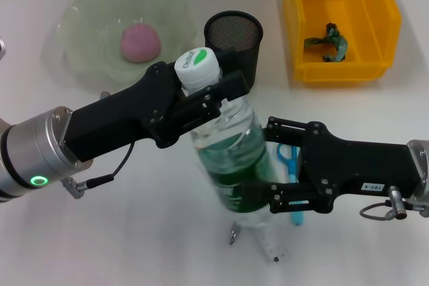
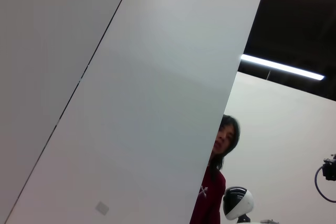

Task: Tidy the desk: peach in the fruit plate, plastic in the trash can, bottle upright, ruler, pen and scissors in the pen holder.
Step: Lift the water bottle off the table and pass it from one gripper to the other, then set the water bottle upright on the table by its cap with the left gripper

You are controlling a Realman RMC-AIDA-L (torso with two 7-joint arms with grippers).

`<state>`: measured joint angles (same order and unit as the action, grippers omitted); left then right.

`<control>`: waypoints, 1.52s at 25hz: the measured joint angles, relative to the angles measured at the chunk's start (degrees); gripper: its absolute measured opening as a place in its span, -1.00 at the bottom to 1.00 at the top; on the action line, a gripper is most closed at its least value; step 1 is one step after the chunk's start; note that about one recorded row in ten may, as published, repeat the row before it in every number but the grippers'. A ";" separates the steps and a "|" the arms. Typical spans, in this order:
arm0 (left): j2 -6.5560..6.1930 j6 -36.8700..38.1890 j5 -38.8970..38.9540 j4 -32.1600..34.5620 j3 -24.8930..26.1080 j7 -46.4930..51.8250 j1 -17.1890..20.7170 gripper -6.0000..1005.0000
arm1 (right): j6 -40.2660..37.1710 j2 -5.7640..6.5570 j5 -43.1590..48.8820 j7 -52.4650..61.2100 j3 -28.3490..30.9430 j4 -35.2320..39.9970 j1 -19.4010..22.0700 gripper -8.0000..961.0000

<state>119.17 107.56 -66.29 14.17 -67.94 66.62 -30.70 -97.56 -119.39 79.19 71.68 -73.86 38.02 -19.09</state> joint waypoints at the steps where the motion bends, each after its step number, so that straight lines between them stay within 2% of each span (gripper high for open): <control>1: -0.01 0.04 -0.05 0.01 0.00 -0.07 0.00 -0.12 | 0.03 -0.01 0.00 0.12 0.00 0.05 -0.04 0.71; 12: -0.57 0.17 -0.31 1.44 -0.52 -0.52 0.68 -0.13 | 0.51 0.25 0.46 4.23 0.67 2.00 0.67 0.73; 22: -2.27 -1.04 -3.16 9.41 0.86 -8.56 7.41 -0.13 | 0.85 0.36 0.81 4.38 8.97 0.94 3.27 0.73; 26: -2.79 -5.46 -3.17 9.82 6.77 -17.18 11.42 -0.13 | 0.95 0.38 1.36 4.03 10.63 0.53 4.40 0.73; 30: -1.34 -13.11 -3.12 9.72 15.23 -22.42 13.34 -0.13 | 0.98 0.39 1.63 3.49 11.04 0.48 5.02 0.73; 36: -0.84 -16.50 -3.07 9.25 18.17 -25.26 13.63 -0.13 | 0.97 0.36 2.21 3.47 11.03 0.05 5.19 0.72; 38: -0.80 -22.01 -3.03 8.81 19.18 -26.91 13.20 -0.13 | 0.88 0.40 2.23 3.48 10.95 -0.08 5.13 0.72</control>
<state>118.37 85.55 -69.32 22.99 -48.76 39.71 -17.50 -96.68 -118.99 81.42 75.16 -62.90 37.94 -13.95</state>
